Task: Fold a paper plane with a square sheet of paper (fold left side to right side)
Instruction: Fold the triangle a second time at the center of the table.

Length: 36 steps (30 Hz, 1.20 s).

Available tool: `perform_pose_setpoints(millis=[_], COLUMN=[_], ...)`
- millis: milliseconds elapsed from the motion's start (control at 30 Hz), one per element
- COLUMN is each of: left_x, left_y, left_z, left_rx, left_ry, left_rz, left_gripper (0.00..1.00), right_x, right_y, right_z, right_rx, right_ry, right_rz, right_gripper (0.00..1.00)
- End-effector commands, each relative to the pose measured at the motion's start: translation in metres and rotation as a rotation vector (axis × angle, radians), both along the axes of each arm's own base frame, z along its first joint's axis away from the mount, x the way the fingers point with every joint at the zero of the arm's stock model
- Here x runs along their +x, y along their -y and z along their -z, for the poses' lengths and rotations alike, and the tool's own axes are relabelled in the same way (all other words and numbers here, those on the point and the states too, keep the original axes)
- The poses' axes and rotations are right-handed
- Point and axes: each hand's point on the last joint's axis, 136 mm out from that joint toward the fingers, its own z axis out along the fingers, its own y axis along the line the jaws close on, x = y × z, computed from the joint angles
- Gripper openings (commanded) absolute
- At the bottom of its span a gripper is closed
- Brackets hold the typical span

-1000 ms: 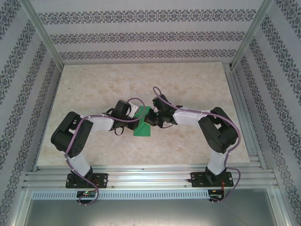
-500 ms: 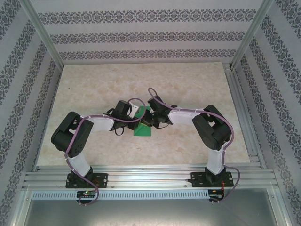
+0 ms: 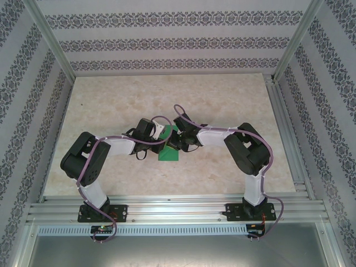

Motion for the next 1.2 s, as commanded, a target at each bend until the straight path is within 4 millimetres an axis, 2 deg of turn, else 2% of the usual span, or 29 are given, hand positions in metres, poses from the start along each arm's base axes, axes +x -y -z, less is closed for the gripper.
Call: perform_pose_setpoints(millis=[0,333,433,533,600,733,800,867,933,1033,1167], left_x=[-0.021,-0.020,-0.017,-0.010,-0.003,0.010,0.008,0.000,-0.014,-0.033,-0.042], left_y=[-0.009,-0.009,-0.005,0.000,0.002,-0.016,-0.023,-0.025,-0.018,-0.003,0.011], left_z=[0.031,0.030,0.020,-0.006,-0.031,-0.081,-0.097,-0.106,-0.110,-0.110,-0.103], left_rx=[0.080,0.081,0.059,0.020,-0.023,-0.096,-0.123,-0.145,-0.206,-0.332,-0.413], left_ry=[-0.087,-0.086,-0.075,-0.043,-0.008,0.058,0.073,0.071,0.042,-0.024,-0.078], left_rz=[0.007,0.006,0.010,0.003,-0.014,-0.111,-0.131,-0.120,-0.081,-0.024,-0.001], left_gripper=[0.10,0.09,0.12,0.16,0.26,0.41,0.45,0.44,0.39,0.31,0.25], right_x=[-0.009,-0.024,-0.027,-0.030,-0.032,-0.033,-0.033,-0.033,-0.032,-0.032,-0.033], right_y=[0.007,0.017,0.019,0.022,0.023,0.025,0.024,0.023,0.024,0.024,0.024], right_z=[0.011,0.030,0.037,0.042,0.044,0.046,0.046,0.045,0.044,0.043,0.044], right_rx=[-0.056,-0.095,-0.104,-0.111,-0.115,-0.122,-0.120,-0.118,-0.120,-0.123,-0.124], right_ry=[-0.005,-0.036,-0.046,-0.055,-0.058,-0.061,-0.060,-0.057,-0.053,-0.051,-0.052], right_rz=[-0.013,-0.019,-0.017,-0.015,-0.018,-0.020,-0.022,-0.024,-0.025,-0.028,-0.029], right_gripper=[0.06,0.06,0.06,0.06,0.06,0.06,0.06,0.06,0.06,0.06,0.06])
